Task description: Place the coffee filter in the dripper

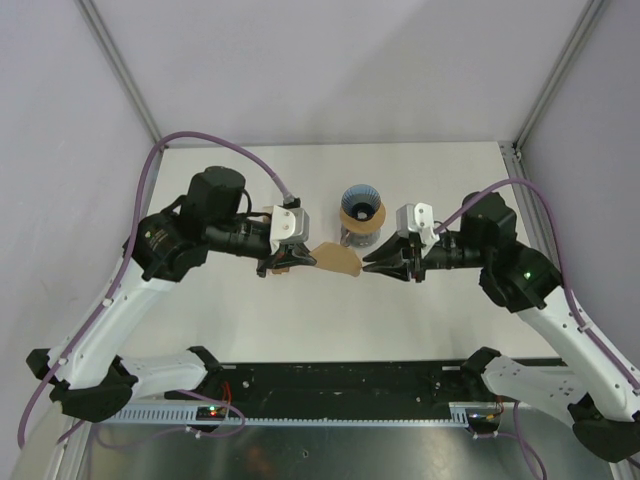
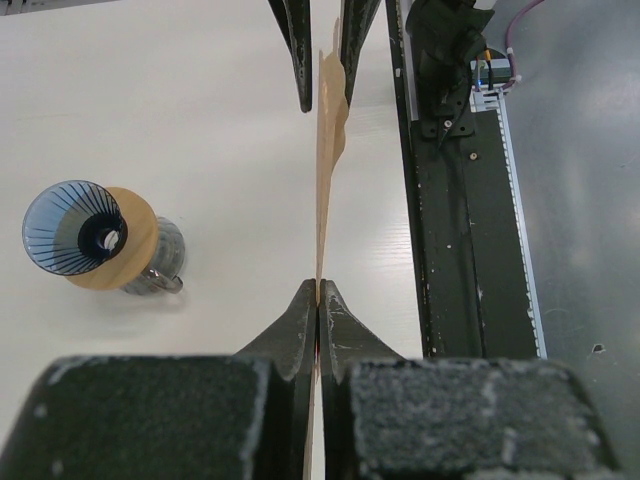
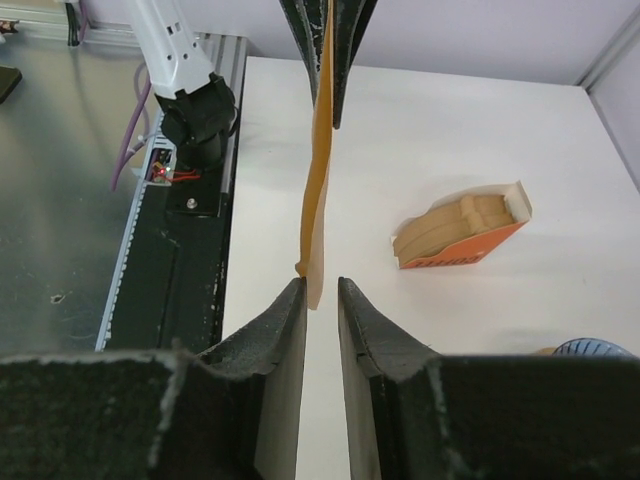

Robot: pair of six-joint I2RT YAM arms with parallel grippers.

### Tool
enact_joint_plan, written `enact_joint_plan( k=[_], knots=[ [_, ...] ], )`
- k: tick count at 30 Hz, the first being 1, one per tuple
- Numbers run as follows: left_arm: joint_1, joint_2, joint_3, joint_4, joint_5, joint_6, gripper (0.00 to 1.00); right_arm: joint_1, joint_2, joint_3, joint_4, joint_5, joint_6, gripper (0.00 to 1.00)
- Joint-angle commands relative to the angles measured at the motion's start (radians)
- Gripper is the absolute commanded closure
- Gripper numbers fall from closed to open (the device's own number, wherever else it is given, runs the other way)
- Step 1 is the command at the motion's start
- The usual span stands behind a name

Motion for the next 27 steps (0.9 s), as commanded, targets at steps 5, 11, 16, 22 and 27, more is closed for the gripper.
enact_joint_plan(
  k=[5, 11, 16, 22, 27],
  knots=[
    [-0.006, -0.010, 0.041, 0.006, 0.023, 0.017, 1.00, -0.020, -0.025, 0.010, 0.030, -0.030, 0.014, 0.77],
    [-0.006, -0.010, 0.039, 0.007, 0.024, 0.016, 1.00, -0.010, -0.020, 0.010, 0.021, -0.047, 0.016, 0.73],
    [-0.006, -0.011, 0.039, 0.007, 0.025, 0.018, 1.00, 0.004, -0.018, 0.010, 0.039, -0.032, 0.024, 0.75],
    [-0.006, -0.009, 0.041, 0.007, 0.025, 0.017, 1.00, 0.015, -0.004, 0.010, 0.041, -0.017, 0.029, 0.77],
    [-0.006, -0.011, 0.039, 0.007, 0.026, 0.018, 1.00, 0.016, -0.004, 0.010, 0.035, -0.004, 0.027, 0.81]
  ],
)
